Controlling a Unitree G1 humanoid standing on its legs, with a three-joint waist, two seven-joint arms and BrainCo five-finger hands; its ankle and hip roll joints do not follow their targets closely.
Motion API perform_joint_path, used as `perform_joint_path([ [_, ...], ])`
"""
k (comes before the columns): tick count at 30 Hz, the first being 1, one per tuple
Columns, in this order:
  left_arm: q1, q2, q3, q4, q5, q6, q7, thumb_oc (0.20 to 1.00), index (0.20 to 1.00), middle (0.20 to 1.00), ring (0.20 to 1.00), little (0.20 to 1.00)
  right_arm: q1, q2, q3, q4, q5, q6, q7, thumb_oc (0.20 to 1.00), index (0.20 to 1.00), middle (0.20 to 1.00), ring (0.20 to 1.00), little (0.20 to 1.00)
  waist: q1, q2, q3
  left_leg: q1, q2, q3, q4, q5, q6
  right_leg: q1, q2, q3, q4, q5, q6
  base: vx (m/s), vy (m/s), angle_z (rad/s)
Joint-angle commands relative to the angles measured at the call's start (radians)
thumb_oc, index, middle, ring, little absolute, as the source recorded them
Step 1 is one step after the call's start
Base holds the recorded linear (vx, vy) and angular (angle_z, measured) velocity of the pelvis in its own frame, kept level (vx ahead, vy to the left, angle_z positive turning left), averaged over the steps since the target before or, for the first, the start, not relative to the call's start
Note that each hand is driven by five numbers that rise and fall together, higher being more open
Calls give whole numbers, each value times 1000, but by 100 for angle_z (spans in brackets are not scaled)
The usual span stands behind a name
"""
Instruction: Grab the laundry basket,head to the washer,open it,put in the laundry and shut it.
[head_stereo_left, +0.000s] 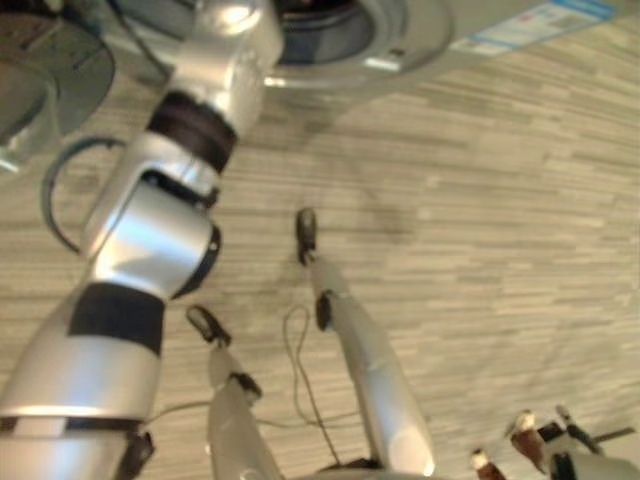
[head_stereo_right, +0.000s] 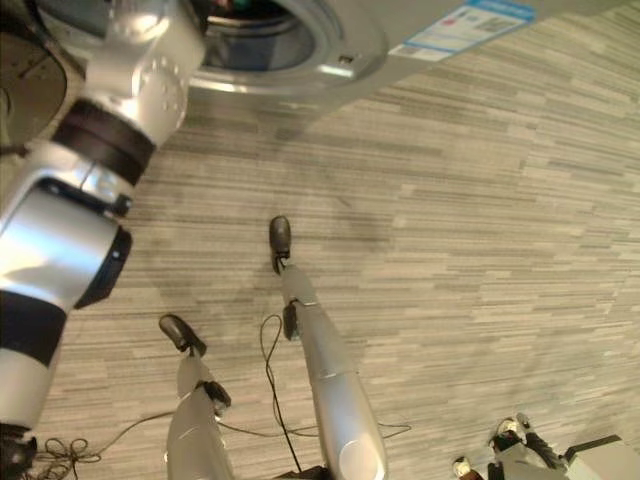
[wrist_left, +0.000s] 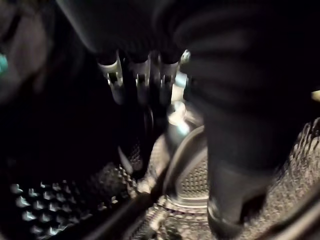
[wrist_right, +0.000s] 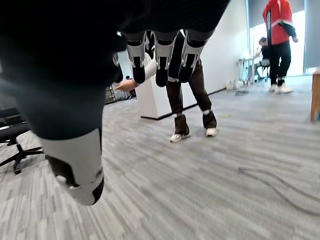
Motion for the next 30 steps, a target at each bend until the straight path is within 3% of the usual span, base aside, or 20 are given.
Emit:
perform_joint_path([
  [1,111,42,-8,-130,188,-57,-67,1000,1000,1000,1000,1000,164,42,-22,0,18,-22,14,1000,1000,1000,1000,1000,-33,14,-6,172,-31,-35,89,-123,131,-17,23,46,169,-188,168,-47,65,6],
  [3,378,60,21,-292,243,-59,-112,1000,1000,1000,1000,1000,180,112,-36,-23,6,-18,37,1000,1000,1000,1000,1000,-11,26,5,195,-44,-41,90,-126,135,21,5,45,154,-181,169,-43,66,2],
  [4,393,63,24,-305,247,-55,-111,1000,1000,1000,1000,1000,187,112,-33,-26,5,-18,36,1000,1000,1000,1000,1000,-14,25,3,199,-44,-41,89,-126,136,26,6,44,152,-180,170,-31,79,-1],
  [6,757,83,80,-498,287,-43,-186,1000,1000,1000,1000,1000,193,175,-54,-60,-34,-5,56,1000,1000,1000,1000,1000,23,42,12,234,-63,-45,96,-143,141,97,-19,44,122,-166,174,-23,99,5],
  [7,766,85,83,-505,288,-40,-186,1000,1000,1000,1000,1000,197,174,-51,-62,-34,-4,55,1000,1000,1000,1000,1000,20,40,10,235,-64,-44,95,-141,141,100,-19,44,117,-163,173,-34,104,10],
  [8,923,82,108,-543,313,-31,-217,1000,1000,1000,1000,1000,186,178,-56,-86,-80,3,63,1000,1000,1000,1000,1000,38,46,11,256,-76,-45,105,-154,147,136,-31,44,99,-151,175,-35,64,14],
  [9,934,83,112,-550,315,-28,-218,1000,1000,1000,1000,1000,191,178,-53,-89,-82,4,62,1000,1000,1000,1000,1000,35,45,11,260,-77,-45,105,-155,148,141,-31,44,96,-149,175,-59,154,28],
  [10,1100,99,144,-613,335,-15,-256,1000,1000,1000,1000,1000,177,164,-62,-110,-122,14,64,1000,1000,1000,1000,1000,61,55,9,291,-88,-47,114,-175,153,193,-49,45,77,-133,182,-36,98,36],
  [13,1263,112,175,-691,332,7,-293,1000,1000,1000,1000,1000,180,153,-49,-130,-155,25,75,1000,1000,1000,1000,1000,77,60,2,335,-103,-49,122,-200,162,262,-58,45,52,-117,190,-36,102,18],
  [14,1319,151,183,-734,338,18,-319,1000,1000,1000,1000,1000,162,100,-29,-130,-191,19,56,1000,1000,1000,1000,1000,93,63,-1,346,-107,-51,125,-206,165,279,-63,44,47,-113,189,-28,81,5],
  [15,1392,173,202,-760,352,23,-332,1000,1000,1000,1000,1000,182,107,-30,-163,-202,20,86,1000,1000,1000,1000,1000,94,62,-8,371,-108,-49,125,-213,164,314,-68,41,38,-110,195,-4,78,-1],
  [19,1531,183,252,-803,381,47,-377,1000,1000,1000,1000,1000,233,80,-59,-129,-225,49,117,1000,1000,1000,1000,1000,121,64,-55,487,-118,-55,106,-230,173,442,-80,44,7,-101,207,38,83,0],
  [20,1579,183,273,-809,394,43,-386,1000,1000,1000,1000,1000,251,63,-69,-114,-241,60,130,1000,1000,1000,1000,1000,131,53,-85,514,-131,-54,103,-208,173,488,-96,31,-20,-77,195,21,66,12],
  [30,1683,132,412,-766,447,39,-363,1000,1000,1000,1000,1000,304,50,-91,-70,-292,92,181,1000,1000,1000,1000,1000,187,50,-203,659,-137,-67,34,-172,160,686,-110,18,-145,-37,221,19,53,7],
])
